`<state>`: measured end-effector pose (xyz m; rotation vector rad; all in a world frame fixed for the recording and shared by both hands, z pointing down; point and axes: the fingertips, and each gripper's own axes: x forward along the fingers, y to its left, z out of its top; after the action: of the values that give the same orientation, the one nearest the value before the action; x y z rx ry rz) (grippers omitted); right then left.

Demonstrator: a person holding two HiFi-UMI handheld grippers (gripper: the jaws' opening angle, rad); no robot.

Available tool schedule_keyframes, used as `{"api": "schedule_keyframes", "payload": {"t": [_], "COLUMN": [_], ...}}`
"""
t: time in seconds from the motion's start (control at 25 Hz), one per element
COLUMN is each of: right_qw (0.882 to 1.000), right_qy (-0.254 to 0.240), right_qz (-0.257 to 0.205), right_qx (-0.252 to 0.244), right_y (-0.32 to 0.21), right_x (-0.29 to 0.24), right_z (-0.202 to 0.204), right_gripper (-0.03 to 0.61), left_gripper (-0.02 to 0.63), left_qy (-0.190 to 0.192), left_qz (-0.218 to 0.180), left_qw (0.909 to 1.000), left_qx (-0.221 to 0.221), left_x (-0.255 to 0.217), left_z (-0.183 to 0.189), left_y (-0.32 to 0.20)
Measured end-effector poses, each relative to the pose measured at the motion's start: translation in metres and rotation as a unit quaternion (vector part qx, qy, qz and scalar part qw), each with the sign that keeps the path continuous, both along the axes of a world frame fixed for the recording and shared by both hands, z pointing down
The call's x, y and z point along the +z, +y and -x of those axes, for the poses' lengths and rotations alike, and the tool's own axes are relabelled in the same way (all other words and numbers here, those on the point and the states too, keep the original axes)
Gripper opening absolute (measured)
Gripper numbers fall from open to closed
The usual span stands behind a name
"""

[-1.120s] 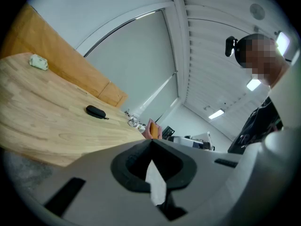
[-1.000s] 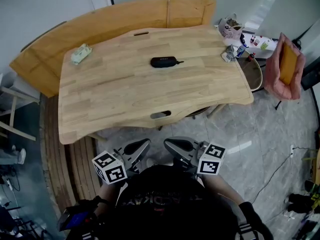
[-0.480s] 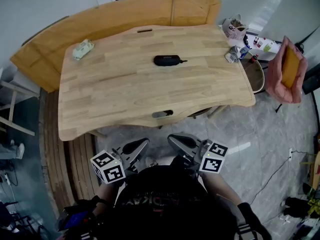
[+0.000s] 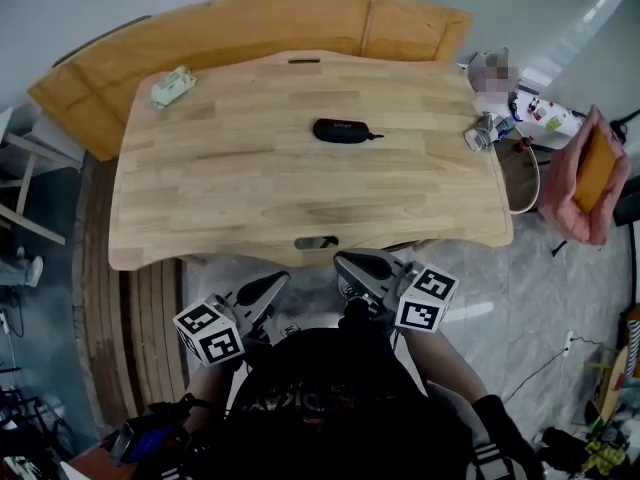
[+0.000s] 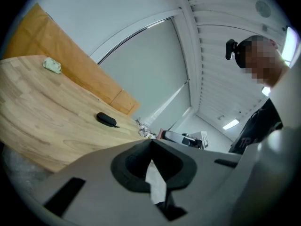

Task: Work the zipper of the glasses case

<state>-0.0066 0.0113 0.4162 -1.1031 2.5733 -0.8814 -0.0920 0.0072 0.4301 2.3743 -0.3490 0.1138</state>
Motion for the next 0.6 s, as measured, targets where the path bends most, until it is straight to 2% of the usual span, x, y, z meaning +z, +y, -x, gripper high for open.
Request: {"api": "schedule_keyframes", "payload": {"t": [0.2,0.6], "right_qw": [1.000,0.996], "right_qy": [0.027,0.077], "right_qz": [-0.002,0.040], "right_qx": [-0.006,0.015], "right_y": [-0.031,-0.106], "right_x": [0.008,0.054], "right_z": [-0.040,-0.141], "right_gripper": [0.015,0.015], "left_gripper": [0.011,0.011], "left_qy": [-0.002,-0.020], "left_qz": [0.007,0.021], "left_qw": [0.9994,0.9955], "left_qx": [-0.033,-0.090], "left_x": [0.003,0.005], "left_z": [-0.017,-0.050], "left_y": [-0.015,-0.033]}}
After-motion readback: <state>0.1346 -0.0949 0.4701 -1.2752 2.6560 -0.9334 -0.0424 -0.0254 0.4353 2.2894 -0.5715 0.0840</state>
